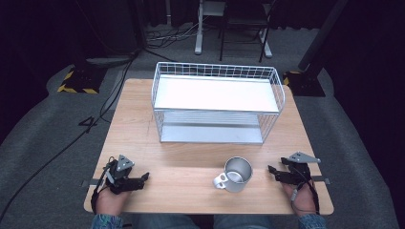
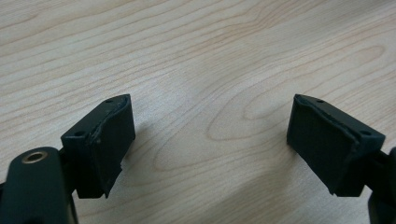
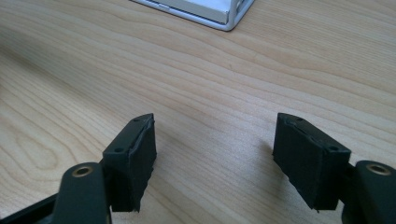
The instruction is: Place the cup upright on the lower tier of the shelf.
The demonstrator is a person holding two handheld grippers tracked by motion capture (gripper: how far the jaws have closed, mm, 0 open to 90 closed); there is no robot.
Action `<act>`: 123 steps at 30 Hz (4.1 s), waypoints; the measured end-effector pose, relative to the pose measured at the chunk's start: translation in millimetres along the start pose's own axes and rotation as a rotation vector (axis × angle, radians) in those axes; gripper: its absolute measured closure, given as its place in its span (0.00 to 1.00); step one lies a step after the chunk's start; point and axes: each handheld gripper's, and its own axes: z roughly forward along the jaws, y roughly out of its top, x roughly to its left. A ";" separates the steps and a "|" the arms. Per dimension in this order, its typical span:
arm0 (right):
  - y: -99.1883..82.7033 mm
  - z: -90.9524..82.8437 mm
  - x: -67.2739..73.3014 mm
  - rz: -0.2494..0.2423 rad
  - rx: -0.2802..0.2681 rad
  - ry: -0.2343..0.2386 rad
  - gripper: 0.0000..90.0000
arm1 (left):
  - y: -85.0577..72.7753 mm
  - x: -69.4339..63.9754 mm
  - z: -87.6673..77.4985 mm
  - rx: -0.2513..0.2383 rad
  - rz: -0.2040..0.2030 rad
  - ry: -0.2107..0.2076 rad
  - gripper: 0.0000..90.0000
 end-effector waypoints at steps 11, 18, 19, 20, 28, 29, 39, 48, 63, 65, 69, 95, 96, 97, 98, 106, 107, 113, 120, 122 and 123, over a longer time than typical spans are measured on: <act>0.0 0.0 0.0 -0.001 0.000 -0.001 0.34 | 1.4 0.0 -0.5 0.008 -0.014 -0.011 0.16; 0.0 0.0 0.0 0.000 0.000 0.000 0.34 | 12.5 -7.4 -9.8 -0.020 -0.016 -0.048 0.16; 0.0 0.0 0.0 0.000 0.000 0.000 0.34 | 12.5 -7.4 -9.8 -0.020 -0.016 -0.048 0.16; 0.0 0.0 -0.1 -0.001 0.000 -0.001 0.34 | 14.6 -8.9 -11.2 -0.024 -0.007 -0.056 0.16; 0.0 0.0 0.0 0.000 0.001 -0.001 0.33 | 32.3 -28.1 -27.8 -0.081 0.029 -0.119 0.16; 0.0 0.0 -0.1 -0.001 0.001 -0.001 0.34 | 33.5 -29.6 -28.8 -0.083 0.036 -0.121 0.16; 0.0 0.1 -0.2 0.000 0.001 -0.002 0.33 | 41.0 -39.7 -36.4 -0.112 0.027 -0.177 0.16; 0.0 0.2 -0.3 0.001 0.000 -0.003 0.33 | 50.4 -54.4 -46.0 -0.152 0.056 -0.219 0.16; 0.0 0.1 -0.3 0.002 0.000 -0.006 0.33 | 66.5 -89.6 -44.0 -0.181 0.117 -0.348 0.16; 0.0 0.1 -0.2 0.002 0.001 -0.006 0.33 | 67.3 -92.9 -42.7 -0.193 0.111 -0.376 0.17; 0.0 0.1 -0.2 0.002 0.001 -0.007 0.33 | 68.7 -98.5 -40.9 -0.208 0.099 -0.402 0.17; -0.3 -0.1 -0.6 0.018 0.003 -0.022 0.31 | 86.1 -147.5 -14.0 -0.194 0.216 -0.532 0.17; -0.3 -0.1 -0.6 0.018 0.004 -0.022 0.31 | 86.5 -148.7 -13.1 -0.194 0.221 -0.535 0.17; -0.3 -0.1 -0.6 0.018 0.004 -0.022 0.31 | 86.8 -150.6 -12.1 -0.193 0.221 -0.539 0.17; -0.3 -0.1 -0.6 0.019 0.004 -0.022 0.31 | 87.2 -152.2 -11.0 -0.192 0.225 -0.541 0.17; -0.3 -0.1 -0.6 0.018 0.004 -0.022 0.31 | 87.2 -166.7 2.0 -0.191 0.235 -0.561 0.17; -0.3 -0.1 -0.6 0.018 0.004 -0.023 0.31 | 87.3 -168.7 4.0 -0.190 0.240 -0.563 0.17; -0.3 -0.1 -0.4 0.017 0.003 -0.024 0.31 | 86.7 -175.1 15.5 -0.171 0.241 -0.565 0.17; -0.4 -0.2 -0.1 0.014 0.003 -0.028 0.30 | 88.0 -182.7 24.7 -0.164 0.254 -0.578 0.22; -0.4 -0.2 -0.1 0.015 0.003 -0.029 0.30 | 88.6 -183.4 26.8 -0.162 0.256 -0.585 0.26; -0.4 -0.2 -0.1 0.014 0.003 -0.030 0.30 | 88.7 -183.7 27.8 -0.160 0.257 -0.587 0.28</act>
